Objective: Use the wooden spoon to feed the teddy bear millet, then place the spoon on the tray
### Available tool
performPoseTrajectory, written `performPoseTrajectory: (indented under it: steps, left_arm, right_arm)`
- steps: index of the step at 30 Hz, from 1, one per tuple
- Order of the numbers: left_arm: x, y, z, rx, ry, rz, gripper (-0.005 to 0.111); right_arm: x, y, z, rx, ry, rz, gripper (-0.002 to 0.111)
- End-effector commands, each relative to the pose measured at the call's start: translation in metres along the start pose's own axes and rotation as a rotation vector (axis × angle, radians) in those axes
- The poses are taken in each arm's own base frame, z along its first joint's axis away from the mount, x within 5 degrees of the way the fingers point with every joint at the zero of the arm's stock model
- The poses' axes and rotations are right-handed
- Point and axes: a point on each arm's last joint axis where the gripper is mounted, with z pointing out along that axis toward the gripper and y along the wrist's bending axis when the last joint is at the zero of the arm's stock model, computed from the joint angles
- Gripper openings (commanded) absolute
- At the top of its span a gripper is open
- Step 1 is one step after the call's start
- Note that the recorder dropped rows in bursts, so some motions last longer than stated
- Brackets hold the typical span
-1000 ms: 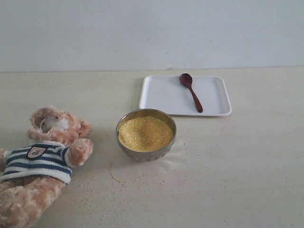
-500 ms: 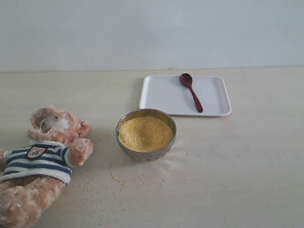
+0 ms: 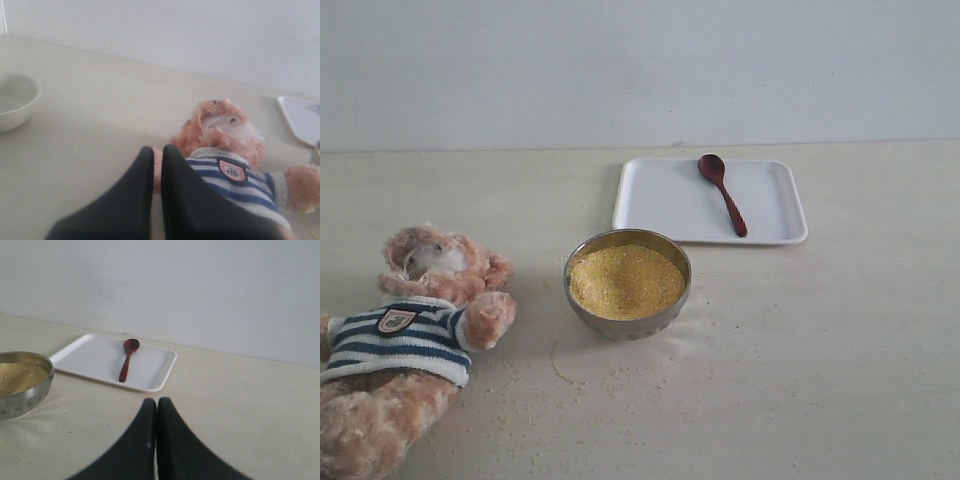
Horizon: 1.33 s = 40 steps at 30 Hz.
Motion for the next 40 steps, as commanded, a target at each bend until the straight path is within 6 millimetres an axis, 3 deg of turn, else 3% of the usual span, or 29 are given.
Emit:
performPoseTrajectory:
  steps: [1,40]
  left_arm:
    - [-0.0003,0.0011,0.0001,-0.008,-0.012,0.034,0.005]
    - [-0.0007,0.0011,0.0001,-0.008,-0.016,0.034,0.005]
  right_arm:
    - [-0.0011,-0.0004,-0.0005,0.006,-0.013,0.002,0.000]
    - [-0.0025,-0.0005,-0.0005,0.008,-0.029,0.002,0.000]
